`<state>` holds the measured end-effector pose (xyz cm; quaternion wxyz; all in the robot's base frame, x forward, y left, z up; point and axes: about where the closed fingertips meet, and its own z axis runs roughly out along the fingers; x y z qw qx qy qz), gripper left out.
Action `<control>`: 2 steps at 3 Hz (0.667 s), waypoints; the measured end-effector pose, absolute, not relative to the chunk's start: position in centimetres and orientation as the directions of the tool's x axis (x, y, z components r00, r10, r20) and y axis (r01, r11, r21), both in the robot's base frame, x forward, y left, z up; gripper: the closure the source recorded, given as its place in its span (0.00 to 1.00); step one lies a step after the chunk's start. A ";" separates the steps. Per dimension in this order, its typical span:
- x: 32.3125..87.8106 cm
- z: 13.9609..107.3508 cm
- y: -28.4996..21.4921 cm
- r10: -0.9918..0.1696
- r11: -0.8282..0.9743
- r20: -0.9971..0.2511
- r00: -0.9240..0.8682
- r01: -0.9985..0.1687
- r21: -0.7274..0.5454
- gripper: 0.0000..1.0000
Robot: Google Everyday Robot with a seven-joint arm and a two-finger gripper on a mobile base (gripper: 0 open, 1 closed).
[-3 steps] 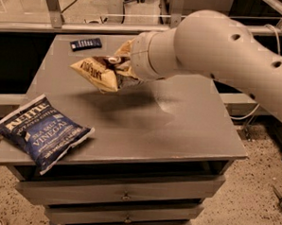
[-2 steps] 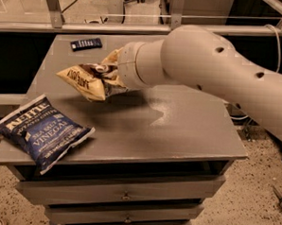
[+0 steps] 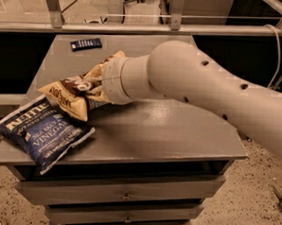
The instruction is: Move brown chip bag near blue chip bag
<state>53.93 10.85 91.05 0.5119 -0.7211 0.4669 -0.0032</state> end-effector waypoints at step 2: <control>53.0 89.6 11.2 -0.668 -0.066 -0.495 0.556 -0.707 -0.704 0.00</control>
Offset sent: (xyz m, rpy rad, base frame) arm -0.0049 -0.0098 -0.0203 -0.0267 0.0885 0.0226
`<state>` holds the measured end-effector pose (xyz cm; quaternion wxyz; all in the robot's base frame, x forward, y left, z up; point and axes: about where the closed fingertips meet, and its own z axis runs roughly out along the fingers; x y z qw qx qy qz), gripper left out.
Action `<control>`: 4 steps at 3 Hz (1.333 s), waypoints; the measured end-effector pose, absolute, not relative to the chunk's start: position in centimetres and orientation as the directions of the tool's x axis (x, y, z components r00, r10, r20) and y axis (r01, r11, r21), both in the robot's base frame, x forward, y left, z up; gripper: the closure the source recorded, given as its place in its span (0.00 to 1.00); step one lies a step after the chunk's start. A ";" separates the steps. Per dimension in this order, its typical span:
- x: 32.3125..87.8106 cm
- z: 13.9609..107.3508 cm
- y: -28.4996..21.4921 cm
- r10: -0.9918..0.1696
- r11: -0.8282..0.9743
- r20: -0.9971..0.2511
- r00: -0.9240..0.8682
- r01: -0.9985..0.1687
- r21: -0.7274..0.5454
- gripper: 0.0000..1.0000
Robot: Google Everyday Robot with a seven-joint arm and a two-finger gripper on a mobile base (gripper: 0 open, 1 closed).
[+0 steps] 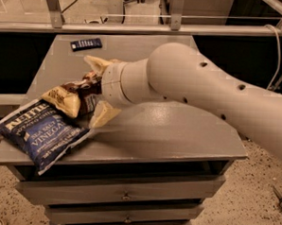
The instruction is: Move brown chip bag near blue chip bag
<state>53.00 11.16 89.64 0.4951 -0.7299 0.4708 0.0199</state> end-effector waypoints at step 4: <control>58.2 99.0 -5.8 -0.745 0.132 -0.547 0.380 -0.721 -0.680 0.00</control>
Offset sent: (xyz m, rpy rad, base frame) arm 0.0591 -0.1741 0.0798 0.0351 0.0822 -0.2308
